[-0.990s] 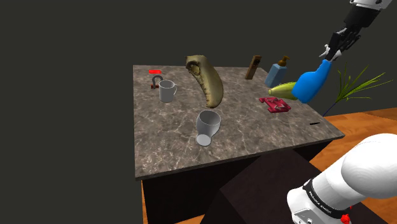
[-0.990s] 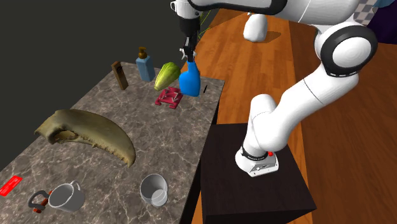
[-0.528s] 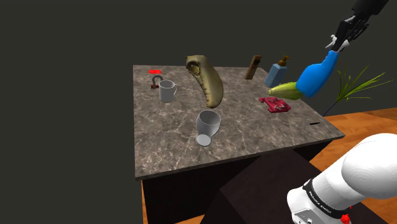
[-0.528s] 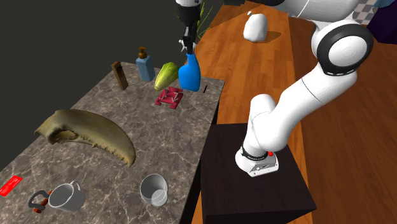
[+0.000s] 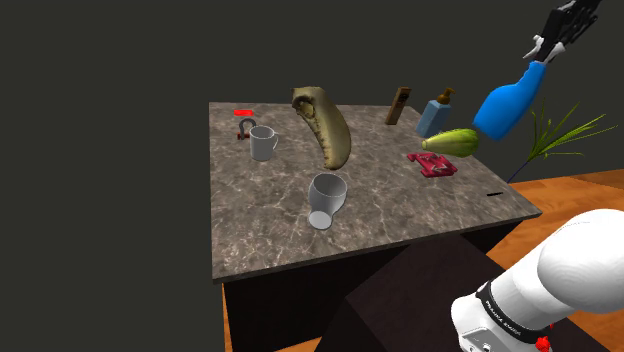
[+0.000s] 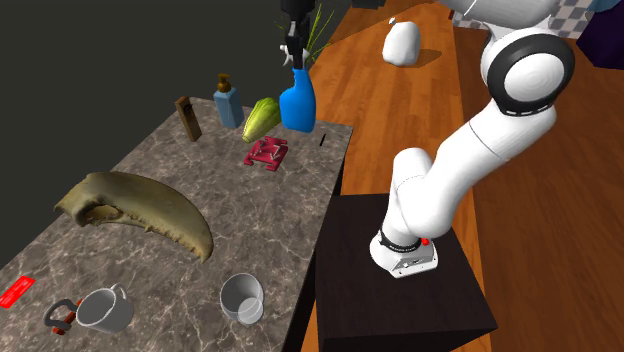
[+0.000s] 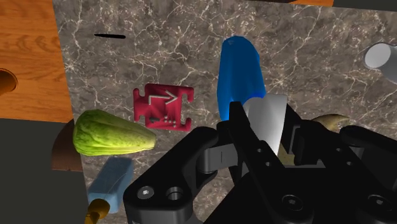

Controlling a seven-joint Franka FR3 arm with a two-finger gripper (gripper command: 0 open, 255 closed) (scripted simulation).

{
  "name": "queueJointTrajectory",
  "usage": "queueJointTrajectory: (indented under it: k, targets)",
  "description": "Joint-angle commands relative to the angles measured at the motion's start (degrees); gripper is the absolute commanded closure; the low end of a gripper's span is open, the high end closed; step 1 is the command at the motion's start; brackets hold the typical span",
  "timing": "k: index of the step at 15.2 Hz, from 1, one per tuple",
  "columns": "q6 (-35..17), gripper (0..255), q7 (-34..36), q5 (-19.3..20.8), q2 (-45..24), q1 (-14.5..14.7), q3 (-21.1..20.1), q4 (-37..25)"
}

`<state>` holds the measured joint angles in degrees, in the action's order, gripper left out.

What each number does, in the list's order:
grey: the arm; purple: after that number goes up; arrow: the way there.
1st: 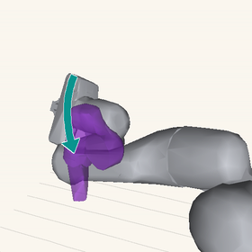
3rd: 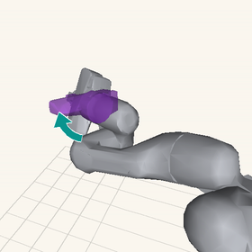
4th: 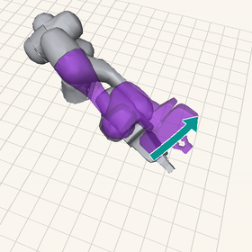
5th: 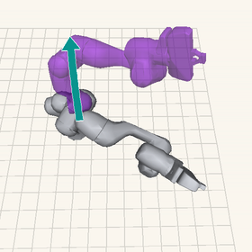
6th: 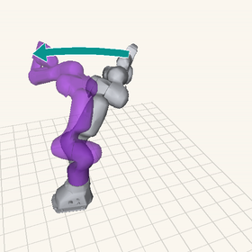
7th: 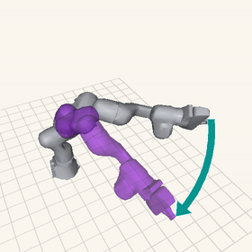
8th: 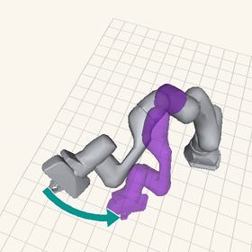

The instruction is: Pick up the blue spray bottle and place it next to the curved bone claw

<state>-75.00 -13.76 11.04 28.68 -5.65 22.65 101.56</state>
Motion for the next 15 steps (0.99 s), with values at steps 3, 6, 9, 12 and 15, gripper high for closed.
queueJointTrajectory:
  k: [3, 6, 9, 12, 15]
  targets:
    - [2.82, 255, -0.42, -0.44, -1.67, 0.28, 0.02, -4.43]
    - [1.96, 255, 1.88, -2.45, -5.9, 1.52, -0.99, -7.33]
    - [1.4, 255, 3.93, -4.41, -10.55, 2.71, -1.81, -11.0]
    - [1.23, 255, 5.73, -6.38, -15.63, 3.77, -2.45, -15.53]
    - [1.57, 255, 7.29, -8.42, -21.22, 4.63, -2.92, -21.07]
